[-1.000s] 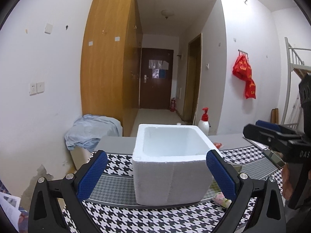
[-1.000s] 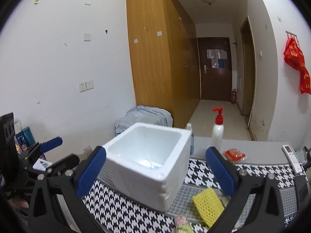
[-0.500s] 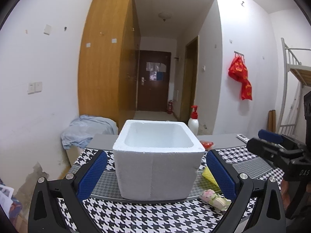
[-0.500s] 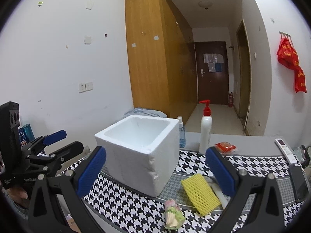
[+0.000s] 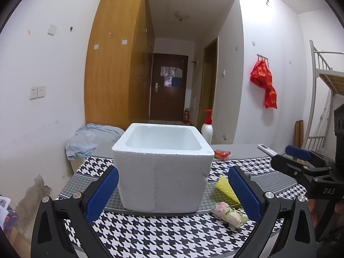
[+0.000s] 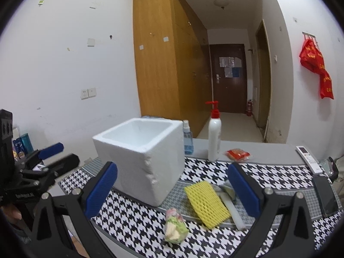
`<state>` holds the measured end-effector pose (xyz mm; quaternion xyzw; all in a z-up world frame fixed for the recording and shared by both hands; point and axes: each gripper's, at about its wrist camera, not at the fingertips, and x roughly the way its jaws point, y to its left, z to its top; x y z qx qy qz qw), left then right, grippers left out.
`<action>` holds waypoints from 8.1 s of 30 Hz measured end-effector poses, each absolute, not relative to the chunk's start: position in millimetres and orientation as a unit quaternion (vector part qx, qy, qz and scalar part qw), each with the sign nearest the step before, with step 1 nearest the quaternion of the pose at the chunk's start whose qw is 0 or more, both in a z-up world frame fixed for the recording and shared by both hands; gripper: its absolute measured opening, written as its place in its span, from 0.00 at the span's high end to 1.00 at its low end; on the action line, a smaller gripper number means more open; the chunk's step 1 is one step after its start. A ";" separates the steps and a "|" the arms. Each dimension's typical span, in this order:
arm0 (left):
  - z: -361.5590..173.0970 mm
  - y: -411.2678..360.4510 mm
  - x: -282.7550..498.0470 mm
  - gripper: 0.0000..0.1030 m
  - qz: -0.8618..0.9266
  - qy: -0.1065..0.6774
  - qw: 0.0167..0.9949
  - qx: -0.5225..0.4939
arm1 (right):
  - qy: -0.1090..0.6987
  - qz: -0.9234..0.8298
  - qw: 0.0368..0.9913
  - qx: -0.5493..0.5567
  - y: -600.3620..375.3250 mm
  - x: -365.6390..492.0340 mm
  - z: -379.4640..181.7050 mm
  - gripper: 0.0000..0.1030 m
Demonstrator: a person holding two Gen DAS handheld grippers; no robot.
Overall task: Organize soft objects
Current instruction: 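Withdraw both grippers from the foam box back toward the table items, then grasp the pink-and-green wrapped packet with the left gripper, then grasp the grey sock with the right gripper while the left gripper holds the packet, then lift and carry the packet with the left gripper while the right gripper carries the sock toward the foam box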
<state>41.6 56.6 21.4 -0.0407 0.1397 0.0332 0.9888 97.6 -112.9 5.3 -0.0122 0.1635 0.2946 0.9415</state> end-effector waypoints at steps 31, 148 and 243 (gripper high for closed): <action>-32.1 -6.0 85.0 0.01 -0.074 0.208 0.975 -0.027 | 0.211 0.187 0.959 -0.010 -167.7 103.0 -34.4 0.00; -84.6 -21.6 162.0 0.76 -0.099 0.380 0.919 -0.042 | 0.400 0.214 0.891 -0.012 -154.2 271.9 -89.8 0.89; 9.0 -17.4 81.9 0.76 -0.079 0.236 0.969 -0.004 | 0.221 0.235 0.947 -0.001 -186.4 130.6 11.6 0.88</action>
